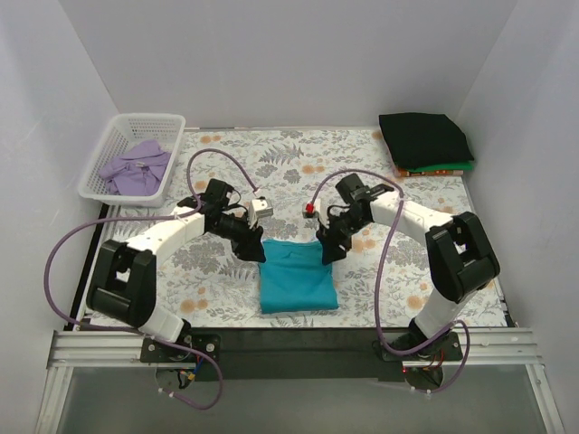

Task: Fold and stack the t-shirts
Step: Fold the tshirt

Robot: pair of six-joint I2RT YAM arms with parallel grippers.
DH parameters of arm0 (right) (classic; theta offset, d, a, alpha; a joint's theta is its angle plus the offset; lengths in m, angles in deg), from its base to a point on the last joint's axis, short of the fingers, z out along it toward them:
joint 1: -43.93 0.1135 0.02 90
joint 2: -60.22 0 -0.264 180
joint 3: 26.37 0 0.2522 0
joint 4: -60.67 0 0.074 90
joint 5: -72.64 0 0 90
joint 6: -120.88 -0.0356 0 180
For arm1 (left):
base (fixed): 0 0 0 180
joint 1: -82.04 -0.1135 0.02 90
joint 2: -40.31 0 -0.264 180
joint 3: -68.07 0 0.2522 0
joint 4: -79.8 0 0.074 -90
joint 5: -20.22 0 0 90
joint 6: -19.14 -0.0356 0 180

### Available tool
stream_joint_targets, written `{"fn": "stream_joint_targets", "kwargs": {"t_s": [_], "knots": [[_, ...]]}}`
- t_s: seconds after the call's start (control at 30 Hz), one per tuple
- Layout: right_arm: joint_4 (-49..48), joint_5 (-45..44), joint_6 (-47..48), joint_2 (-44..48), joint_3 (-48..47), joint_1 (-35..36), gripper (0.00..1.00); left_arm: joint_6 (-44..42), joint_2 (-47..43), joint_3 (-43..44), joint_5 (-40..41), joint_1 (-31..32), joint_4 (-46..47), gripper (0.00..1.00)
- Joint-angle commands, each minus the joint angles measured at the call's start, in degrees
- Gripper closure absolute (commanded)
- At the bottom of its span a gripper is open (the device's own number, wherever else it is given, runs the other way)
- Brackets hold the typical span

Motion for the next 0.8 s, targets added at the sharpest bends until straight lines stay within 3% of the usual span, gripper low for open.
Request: {"fn": "stream_joint_targets", "kwargs": {"t_s": [0.0,0.13,0.27,0.5,0.77], "knots": [[1.03,7.39,-7.51,2.84,-7.74,-4.36,0.49,-1.38,-5.27,0.42,-3.92,0.29,2.74,0.59],[0.77,12.31,-13.93,-3.64,-14.42,-5.25,0.67,-0.86,-2.92,3.15,-2.35,3.81,6.6,0.59],[-0.72,16.98,-19.12,-11.3,-18.31,-5.07,0.78,-0.68,0.16,3.33,0.38,8.72,12.23,0.59],[-6.35,16.98,-26.32,-19.31,-20.16,-3.93,0.82,-2.0,3.51,1.39,6.53,15.23,18.83,0.58],[-10.22,14.52,-28.27,-22.38,-17.79,-1.21,0.83,-3.49,5.96,-0.72,11.02,17.52,22.44,0.58]]}}
